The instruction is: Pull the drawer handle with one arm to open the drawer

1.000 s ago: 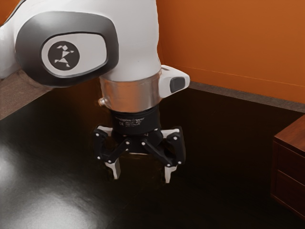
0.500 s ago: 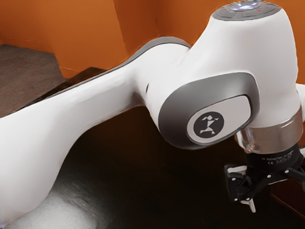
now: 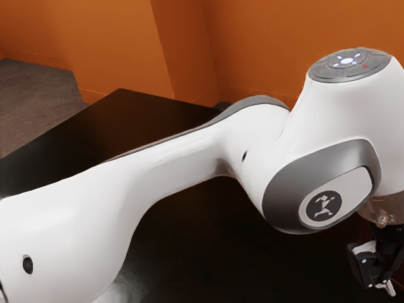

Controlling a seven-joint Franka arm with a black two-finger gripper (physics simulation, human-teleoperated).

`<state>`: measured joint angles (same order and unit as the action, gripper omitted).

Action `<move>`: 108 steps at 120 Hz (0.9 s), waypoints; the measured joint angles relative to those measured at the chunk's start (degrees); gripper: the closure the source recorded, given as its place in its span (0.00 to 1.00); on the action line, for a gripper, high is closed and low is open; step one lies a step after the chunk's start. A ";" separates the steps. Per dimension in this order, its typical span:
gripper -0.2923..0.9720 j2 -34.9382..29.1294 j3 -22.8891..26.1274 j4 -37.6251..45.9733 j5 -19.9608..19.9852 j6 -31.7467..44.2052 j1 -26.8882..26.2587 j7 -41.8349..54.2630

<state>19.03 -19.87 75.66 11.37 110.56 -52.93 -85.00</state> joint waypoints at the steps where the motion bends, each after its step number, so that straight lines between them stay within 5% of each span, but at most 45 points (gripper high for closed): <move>1: 0.23 0.11 0.03 -0.02 0.02 0.15 0.01 -0.06; 108: 0.35 2.11 0.81 3.19 2.31 9.43 1.75 -0.70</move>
<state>21.14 -19.06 78.85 13.68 119.99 -51.18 -85.70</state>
